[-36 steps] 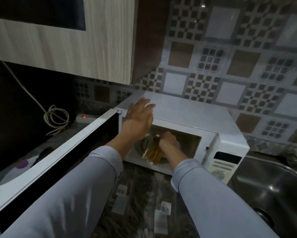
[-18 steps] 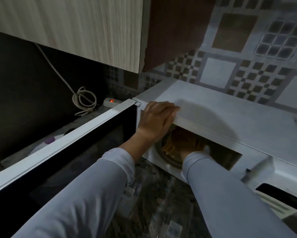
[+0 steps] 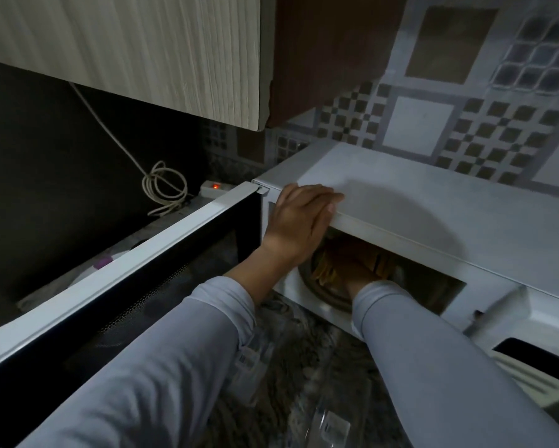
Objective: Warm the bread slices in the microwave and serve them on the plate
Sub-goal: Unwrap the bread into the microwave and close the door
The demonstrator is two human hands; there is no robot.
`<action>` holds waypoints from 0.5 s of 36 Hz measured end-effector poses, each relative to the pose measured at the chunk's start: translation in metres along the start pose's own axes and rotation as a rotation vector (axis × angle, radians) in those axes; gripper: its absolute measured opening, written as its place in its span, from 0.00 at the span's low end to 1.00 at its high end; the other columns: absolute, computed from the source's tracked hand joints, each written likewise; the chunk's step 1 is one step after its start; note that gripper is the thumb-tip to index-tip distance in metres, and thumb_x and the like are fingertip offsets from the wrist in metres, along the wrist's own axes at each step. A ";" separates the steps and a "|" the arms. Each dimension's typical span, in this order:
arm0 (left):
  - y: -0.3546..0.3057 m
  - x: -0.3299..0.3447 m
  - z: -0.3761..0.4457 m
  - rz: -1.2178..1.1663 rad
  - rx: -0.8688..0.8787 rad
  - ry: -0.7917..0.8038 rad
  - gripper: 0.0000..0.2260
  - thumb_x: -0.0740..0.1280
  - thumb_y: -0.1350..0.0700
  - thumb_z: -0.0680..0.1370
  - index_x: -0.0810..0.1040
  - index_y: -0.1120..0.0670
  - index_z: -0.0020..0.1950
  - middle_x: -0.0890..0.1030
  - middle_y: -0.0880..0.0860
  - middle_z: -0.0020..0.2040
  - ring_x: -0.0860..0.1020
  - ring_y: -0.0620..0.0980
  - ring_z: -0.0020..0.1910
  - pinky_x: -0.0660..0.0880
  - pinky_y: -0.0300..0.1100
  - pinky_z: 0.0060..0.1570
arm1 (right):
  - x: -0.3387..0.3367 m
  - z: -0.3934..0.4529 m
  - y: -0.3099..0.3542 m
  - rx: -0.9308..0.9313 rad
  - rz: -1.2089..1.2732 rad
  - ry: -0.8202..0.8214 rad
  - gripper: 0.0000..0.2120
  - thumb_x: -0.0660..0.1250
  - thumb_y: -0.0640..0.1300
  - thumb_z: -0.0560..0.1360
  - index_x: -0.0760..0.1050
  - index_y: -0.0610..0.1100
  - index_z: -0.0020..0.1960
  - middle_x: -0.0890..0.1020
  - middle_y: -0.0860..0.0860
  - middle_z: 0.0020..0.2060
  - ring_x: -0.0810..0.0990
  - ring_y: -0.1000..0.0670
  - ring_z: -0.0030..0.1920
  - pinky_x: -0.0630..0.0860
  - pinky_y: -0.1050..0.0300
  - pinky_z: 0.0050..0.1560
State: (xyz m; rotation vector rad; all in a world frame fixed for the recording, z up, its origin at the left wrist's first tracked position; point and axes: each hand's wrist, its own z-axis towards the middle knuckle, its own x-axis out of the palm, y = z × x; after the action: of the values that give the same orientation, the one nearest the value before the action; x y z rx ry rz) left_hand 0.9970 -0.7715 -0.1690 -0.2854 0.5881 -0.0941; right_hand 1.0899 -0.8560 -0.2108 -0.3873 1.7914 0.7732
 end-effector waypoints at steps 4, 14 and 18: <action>-0.006 -0.011 0.002 -0.034 -0.087 0.134 0.20 0.52 0.50 0.80 0.80 0.53 0.61 0.80 0.51 0.60 0.75 0.50 0.63 0.65 0.51 0.67 | -0.002 0.003 -0.005 0.126 0.039 -0.251 0.24 0.50 0.58 0.81 0.61 0.48 0.73 0.67 0.44 0.71 0.65 0.42 0.70 0.59 0.49 0.72; -0.011 -0.037 -0.053 -0.253 -0.337 -0.005 0.15 0.58 0.60 0.79 0.74 0.61 0.63 0.75 0.59 0.61 0.73 0.54 0.62 0.62 0.30 0.61 | 0.005 -0.049 0.028 0.319 0.386 -0.471 0.17 0.57 0.48 0.77 0.77 0.41 0.58 0.79 0.42 0.58 0.78 0.41 0.58 0.72 0.55 0.58; -0.005 -0.036 -0.094 -0.406 -0.720 0.111 0.14 0.56 0.62 0.80 0.71 0.59 0.65 0.75 0.58 0.60 0.74 0.52 0.58 0.67 0.36 0.55 | 0.033 -0.082 0.044 0.344 0.433 -0.421 0.13 0.59 0.43 0.78 0.79 0.38 0.55 0.80 0.41 0.55 0.79 0.41 0.55 0.74 0.55 0.50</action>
State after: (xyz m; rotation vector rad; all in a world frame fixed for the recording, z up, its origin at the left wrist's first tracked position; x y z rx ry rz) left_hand 0.9146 -0.7927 -0.2233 -1.1046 0.6534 -0.2913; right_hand 0.9930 -0.8757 -0.2119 0.3803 1.5760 0.7537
